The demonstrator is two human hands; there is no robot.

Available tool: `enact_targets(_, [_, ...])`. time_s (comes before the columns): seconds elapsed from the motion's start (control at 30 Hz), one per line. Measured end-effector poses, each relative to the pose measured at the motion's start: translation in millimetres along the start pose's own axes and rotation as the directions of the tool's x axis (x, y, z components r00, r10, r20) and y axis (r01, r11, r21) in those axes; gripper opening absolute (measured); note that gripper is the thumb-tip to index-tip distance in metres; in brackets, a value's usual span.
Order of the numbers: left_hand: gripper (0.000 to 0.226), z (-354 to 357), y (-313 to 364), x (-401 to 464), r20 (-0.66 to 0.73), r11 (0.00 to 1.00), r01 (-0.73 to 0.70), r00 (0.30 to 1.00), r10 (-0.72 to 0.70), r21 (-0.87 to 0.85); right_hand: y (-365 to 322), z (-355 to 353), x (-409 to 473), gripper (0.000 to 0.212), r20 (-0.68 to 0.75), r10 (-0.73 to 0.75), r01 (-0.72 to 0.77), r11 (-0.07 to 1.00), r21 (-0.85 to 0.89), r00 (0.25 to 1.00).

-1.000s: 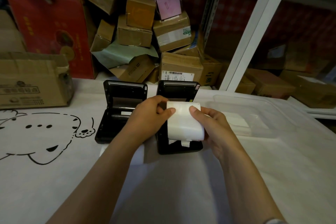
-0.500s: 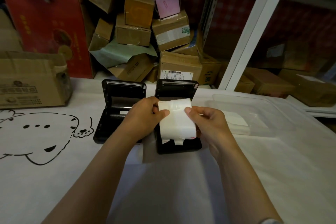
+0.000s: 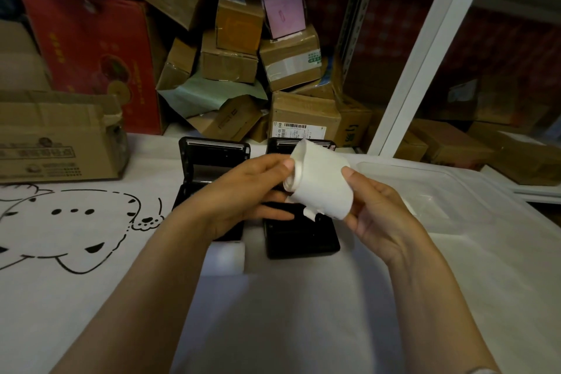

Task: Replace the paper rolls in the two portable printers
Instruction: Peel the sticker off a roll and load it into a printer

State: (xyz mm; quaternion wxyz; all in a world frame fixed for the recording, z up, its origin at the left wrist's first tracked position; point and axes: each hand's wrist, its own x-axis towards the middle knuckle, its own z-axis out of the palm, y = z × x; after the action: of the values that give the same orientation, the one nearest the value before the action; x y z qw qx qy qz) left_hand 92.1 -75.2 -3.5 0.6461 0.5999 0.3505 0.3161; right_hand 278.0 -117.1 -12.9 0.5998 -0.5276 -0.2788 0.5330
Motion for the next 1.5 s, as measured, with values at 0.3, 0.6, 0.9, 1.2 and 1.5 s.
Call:
enact_targets(0.3, [0.033,-12,-1,-1,0.07,0.998,-0.061,0.996,0.063,-0.025,2,1,0,0.011,0.07,0.01,-0.009,1.0,-0.021,0.997])
enact_targets(0.6, [0.027,-11,-1,5,-0.049,0.996,-0.03,0.998,0.026,-0.084,-1,0,-2,0.032,0.238,-0.055,0.098,0.98,-0.172,0.97])
enact_targets(0.9, [0.026,-4,-1,7,-0.071,0.992,-0.017,0.997,0.007,-0.129,1,-1,1,0.039,0.189,-0.127,0.177,0.944,-0.277,0.974])
enact_targets(1.2, [0.032,3,2,5,-0.095,0.986,-0.058,0.995,0.044,-0.153,1,4,3,0.053,0.155,-0.224,0.266,0.897,-0.353,0.962])
enact_targets(1.5, [0.041,10,-3,8,-0.144,0.996,-0.029,0.989,0.017,-0.081,9,10,4,0.023,0.092,-0.124,0.144,0.952,-0.269,0.988])
